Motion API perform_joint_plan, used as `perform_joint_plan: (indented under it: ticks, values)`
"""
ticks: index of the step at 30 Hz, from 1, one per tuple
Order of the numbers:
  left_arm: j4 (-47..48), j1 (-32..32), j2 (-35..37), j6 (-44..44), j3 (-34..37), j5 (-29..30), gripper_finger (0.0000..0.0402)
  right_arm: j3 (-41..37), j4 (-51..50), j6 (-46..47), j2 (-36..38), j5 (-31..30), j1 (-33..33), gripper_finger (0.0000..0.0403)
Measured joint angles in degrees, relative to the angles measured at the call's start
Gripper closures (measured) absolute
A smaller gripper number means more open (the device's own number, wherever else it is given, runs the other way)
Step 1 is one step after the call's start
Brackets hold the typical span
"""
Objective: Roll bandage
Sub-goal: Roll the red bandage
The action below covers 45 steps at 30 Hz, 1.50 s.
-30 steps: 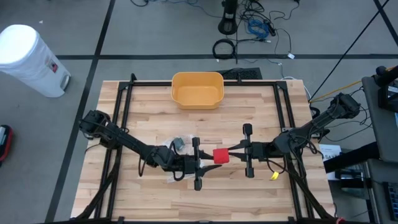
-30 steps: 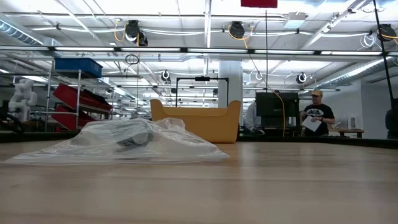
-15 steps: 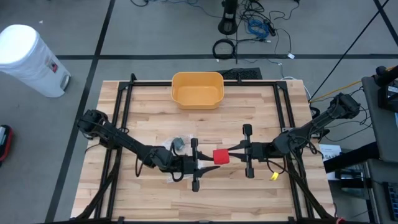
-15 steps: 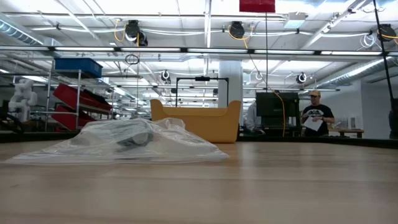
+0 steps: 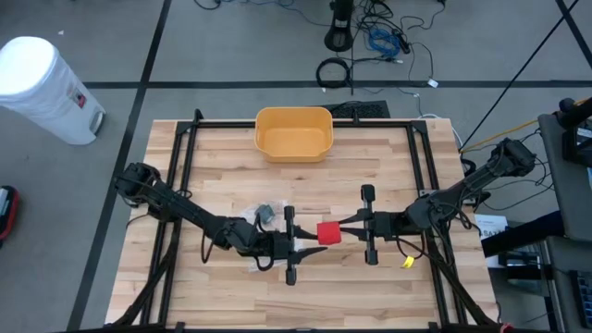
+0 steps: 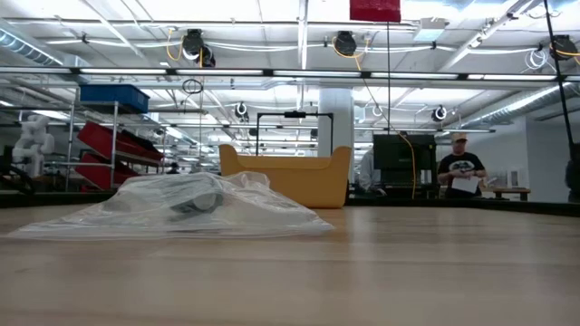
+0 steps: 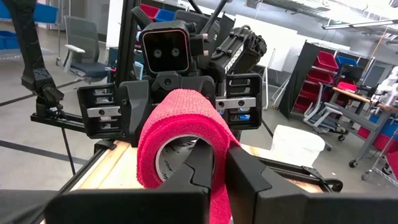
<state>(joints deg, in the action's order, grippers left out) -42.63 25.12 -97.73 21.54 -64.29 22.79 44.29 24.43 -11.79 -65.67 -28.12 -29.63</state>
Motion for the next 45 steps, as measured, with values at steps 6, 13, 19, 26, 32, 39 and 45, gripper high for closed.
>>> perform_joint_plan:
  ticks: [6, 13, 19, 26, 32, 39, 45]
  values:
    - [0.00, 0.02, 0.00, -0.07, 0.00, 0.02, 0.0307, 0.00, 0.03, -0.02, 0.01, -0.02, 0.00, 0.0385]
    - [0.02, 0.02, 0.00, -0.09, 0.00, 0.04, 0.0312, 0.00, 0.01, -0.85, 0.02, -0.02, 0.00, 0.0385]
    - [0.00, 0.02, 0.00, -0.13, 0.00, 0.26, 0.0351, 0.00, -0.03, -0.88, 0.02, 0.02, 0.00, 0.0385]
    - [0.06, 0.02, 0.02, -0.26, 0.00, 0.37, 0.0358, 0.00, -0.62, -0.88, 0.07, 0.00, 0.00, 0.0385]
    - [0.13, 0.09, 0.02, -0.26, 0.00, 0.31, 0.0359, 0.00, -0.98, -1.13, 0.07, -1.00, -0.84, 0.0374]
    - [0.06, 0.91, 0.08, -0.26, 0.00, 0.15, 0.0359, 0.04, -0.90, -1.35, 0.20, -2.08, -1.26, 0.0320]
    - [0.02, 1.91, 0.78, -0.24, 0.00, -0.51, 0.0360, 0.07, -1.07, -5.48, 1.56, -4.44, -3.18, 0.0284]
